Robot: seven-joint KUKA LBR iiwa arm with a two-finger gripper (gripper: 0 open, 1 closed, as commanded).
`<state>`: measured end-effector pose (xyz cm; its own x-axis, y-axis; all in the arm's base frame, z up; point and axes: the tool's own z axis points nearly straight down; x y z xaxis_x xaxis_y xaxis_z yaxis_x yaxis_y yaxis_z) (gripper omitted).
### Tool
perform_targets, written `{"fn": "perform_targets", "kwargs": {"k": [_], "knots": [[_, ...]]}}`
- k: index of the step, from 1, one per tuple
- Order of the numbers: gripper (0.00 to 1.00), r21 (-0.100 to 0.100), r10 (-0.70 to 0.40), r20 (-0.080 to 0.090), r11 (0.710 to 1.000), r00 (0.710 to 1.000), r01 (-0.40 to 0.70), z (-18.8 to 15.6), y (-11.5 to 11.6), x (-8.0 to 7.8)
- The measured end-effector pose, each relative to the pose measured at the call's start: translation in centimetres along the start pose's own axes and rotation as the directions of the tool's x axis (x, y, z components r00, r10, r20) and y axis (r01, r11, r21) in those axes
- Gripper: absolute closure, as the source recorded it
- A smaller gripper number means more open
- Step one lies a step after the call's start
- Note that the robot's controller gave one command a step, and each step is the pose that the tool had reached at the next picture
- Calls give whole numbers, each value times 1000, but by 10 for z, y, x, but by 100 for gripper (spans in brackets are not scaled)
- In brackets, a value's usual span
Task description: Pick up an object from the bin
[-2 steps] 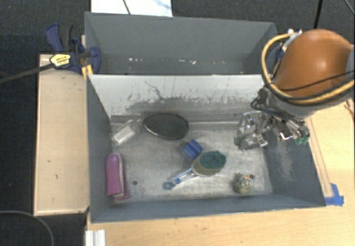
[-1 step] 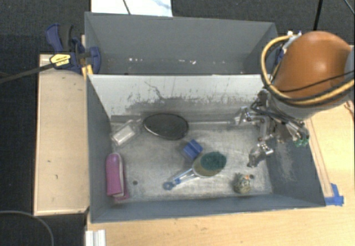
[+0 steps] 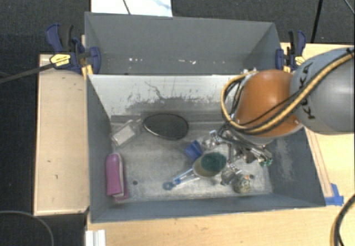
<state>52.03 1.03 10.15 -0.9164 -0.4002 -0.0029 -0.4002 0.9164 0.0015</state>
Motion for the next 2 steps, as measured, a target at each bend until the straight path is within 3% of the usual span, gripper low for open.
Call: {"fn": "perform_targets", "kwargs": {"k": [1, 2], "knots": [[100, 2, 3, 1, 1000, 1000, -3, -2, -1, 0], [100, 6, -53, 7, 999, 999, 53, -136, -14, 4]]}}
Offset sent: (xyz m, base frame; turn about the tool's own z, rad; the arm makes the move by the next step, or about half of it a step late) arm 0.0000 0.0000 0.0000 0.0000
